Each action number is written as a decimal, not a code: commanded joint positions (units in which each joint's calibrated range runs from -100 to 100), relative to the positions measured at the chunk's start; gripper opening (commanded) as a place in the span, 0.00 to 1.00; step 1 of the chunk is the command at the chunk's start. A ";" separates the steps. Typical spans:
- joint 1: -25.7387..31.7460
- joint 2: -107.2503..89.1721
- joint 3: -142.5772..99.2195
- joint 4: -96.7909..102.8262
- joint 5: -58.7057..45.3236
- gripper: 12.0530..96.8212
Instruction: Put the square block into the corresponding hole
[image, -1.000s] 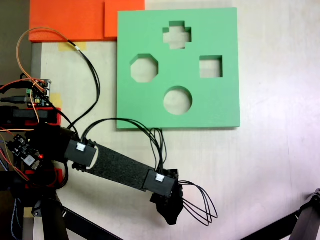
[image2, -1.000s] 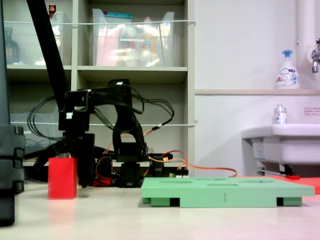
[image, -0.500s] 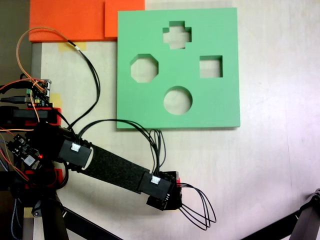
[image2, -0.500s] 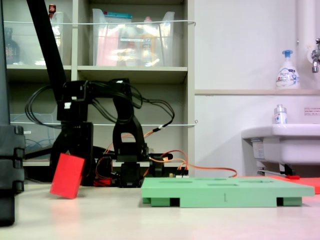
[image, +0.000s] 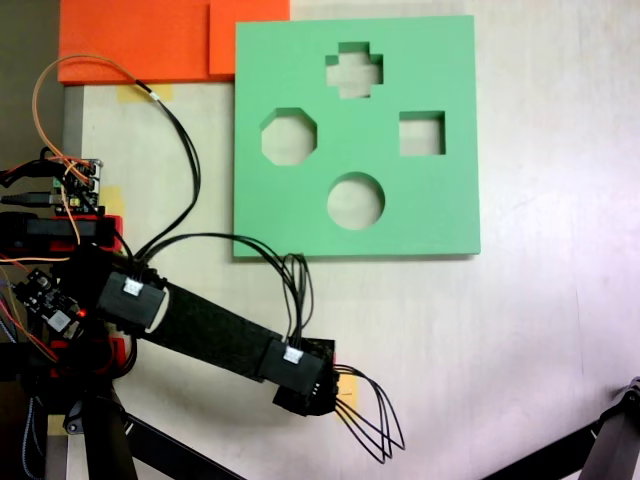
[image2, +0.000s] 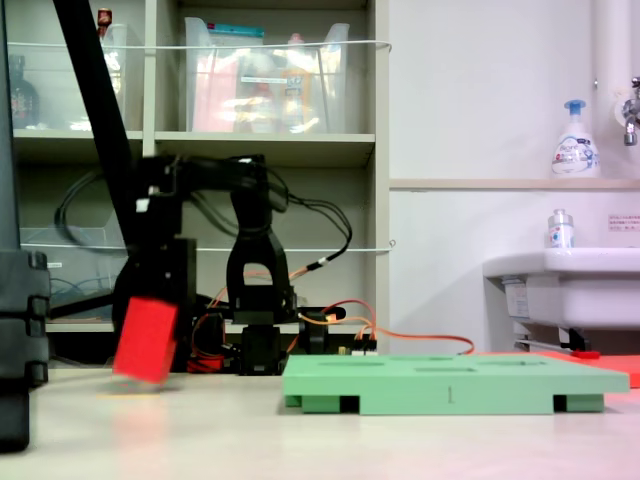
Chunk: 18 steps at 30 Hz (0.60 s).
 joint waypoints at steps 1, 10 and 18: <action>1.66 -4.51 8.48 -5.97 3.17 0.06; 13.04 -4.51 23.93 -5.97 16.12 0.06; 20.85 17.42 47.26 -5.97 22.66 0.06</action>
